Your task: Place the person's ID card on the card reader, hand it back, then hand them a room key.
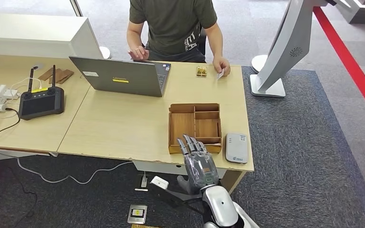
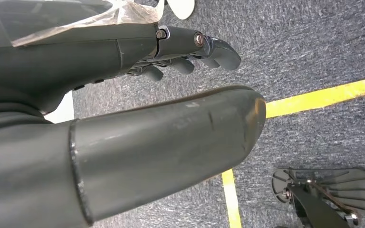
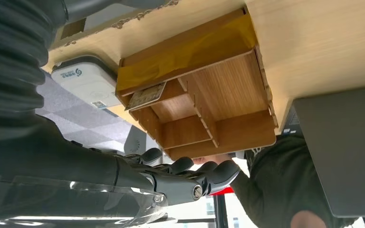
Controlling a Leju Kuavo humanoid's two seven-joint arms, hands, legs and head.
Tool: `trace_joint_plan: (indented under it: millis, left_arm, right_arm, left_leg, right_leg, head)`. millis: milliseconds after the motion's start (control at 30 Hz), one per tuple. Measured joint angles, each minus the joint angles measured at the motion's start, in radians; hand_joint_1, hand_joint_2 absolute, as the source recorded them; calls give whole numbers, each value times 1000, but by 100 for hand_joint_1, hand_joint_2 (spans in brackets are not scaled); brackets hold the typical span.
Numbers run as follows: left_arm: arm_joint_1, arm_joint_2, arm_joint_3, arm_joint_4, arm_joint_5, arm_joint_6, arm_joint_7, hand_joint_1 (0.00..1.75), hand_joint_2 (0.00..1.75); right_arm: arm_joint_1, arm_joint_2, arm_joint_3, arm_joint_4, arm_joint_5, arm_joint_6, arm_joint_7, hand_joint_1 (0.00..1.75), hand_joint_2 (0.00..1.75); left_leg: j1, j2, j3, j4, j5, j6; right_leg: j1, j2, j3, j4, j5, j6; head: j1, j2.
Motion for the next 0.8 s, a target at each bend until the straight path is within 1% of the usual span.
trace_joint_plan:
  millis: [267, 500, 633, 800]
  left_arm:
    - [0, -1, 11, 2, 0, 14, 1, 0, 0]
    - [0, -1, 13, 5, 0, 17, 4, 0, 0]
    - [0, -1, 13, 5, 0, 17, 9, 0, 0]
    - [0, -1, 13, 5, 0, 17, 10, 0, 0]
  right_arm:
    - [-54, 44, 10, 130, 1, -63, 24, 0, 175]
    - [-98, 65, 12, 224, 77, -162, 68, 0, 175]
    - [-117, 74, 12, 271, 112, -177, 82, 0, 175]
    - [-135, 82, 12, 318, 117, -181, 82, 0, 175]
  left_leg:
    - [0, 0, 0, 0, 0, 0]
    - [0, 0, 0, 0, 0, 0]
    - [0, 0, 0, 0, 0, 0]
    - [0, 0, 0, 0, 0, 0]
  right_leg:
    - [0, 0, 0, 0, 0, 0]
    - [0, 0, 0, 0, 0, 0]
    - [0, 0, 0, 0, 0, 0]
    - [0, 0, 0, 0, 0, 0]
  head:
    - [0, 0]
    - [0, 0]
    - [0, 0]
    - [0, 0]
